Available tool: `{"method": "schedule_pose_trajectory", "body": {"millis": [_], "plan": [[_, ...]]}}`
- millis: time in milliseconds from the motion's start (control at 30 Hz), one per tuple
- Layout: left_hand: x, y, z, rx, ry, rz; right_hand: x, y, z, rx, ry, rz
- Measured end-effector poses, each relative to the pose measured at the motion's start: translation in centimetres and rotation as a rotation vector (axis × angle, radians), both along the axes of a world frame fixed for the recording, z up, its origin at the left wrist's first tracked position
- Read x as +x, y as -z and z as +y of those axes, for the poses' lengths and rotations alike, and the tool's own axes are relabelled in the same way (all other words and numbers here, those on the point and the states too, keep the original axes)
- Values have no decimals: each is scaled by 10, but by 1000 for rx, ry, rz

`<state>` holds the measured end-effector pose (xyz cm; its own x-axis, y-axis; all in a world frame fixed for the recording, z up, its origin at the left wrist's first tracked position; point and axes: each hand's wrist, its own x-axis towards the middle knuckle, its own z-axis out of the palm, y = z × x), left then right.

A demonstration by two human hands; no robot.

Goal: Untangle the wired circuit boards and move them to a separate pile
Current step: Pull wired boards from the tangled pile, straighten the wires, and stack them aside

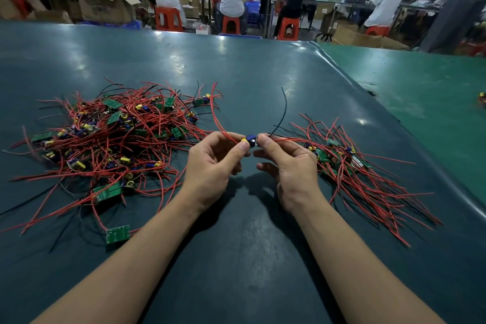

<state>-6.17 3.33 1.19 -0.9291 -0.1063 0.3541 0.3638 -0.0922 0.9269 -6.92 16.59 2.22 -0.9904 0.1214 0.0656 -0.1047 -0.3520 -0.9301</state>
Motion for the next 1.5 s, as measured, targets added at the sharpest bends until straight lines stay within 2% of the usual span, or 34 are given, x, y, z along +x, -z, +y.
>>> {"method": "schedule_pose_trajectory", "body": {"millis": [400, 533, 700, 900, 967, 1033, 1100, 1167, 1333, 1500], "plan": [[5, -4, 2, 30, -29, 2, -8, -5, 12, -168, 167, -100], [5, -4, 0, 38, -111, 34, -13, -9, 22, -318, 208, -126], [6, -3, 1, 0, -127, 58, -14, -10, 25, -391, 191, -115], [4, -3, -5, 102, -143, 60, -14, -12, 33, -500, 161, -61], [0, -2, -8, 158, -156, 55, -11, -10, 28, -447, 55, -102], [-3, -1, -11, 200, -137, 29, -6, -6, 18, -279, -102, -162], [-4, 2, -10, 172, -31, -16, 0, -2, 8, -114, -238, -165], [-3, 5, -7, 119, 72, -62, 2, -1, 4, -57, -283, -125], [-5, 4, -6, 188, 11, -75, -8, -3, 16, -75, -45, -106], [0, 1, -3, 78, -108, 5, -16, -5, 23, -168, 186, -87]]}}
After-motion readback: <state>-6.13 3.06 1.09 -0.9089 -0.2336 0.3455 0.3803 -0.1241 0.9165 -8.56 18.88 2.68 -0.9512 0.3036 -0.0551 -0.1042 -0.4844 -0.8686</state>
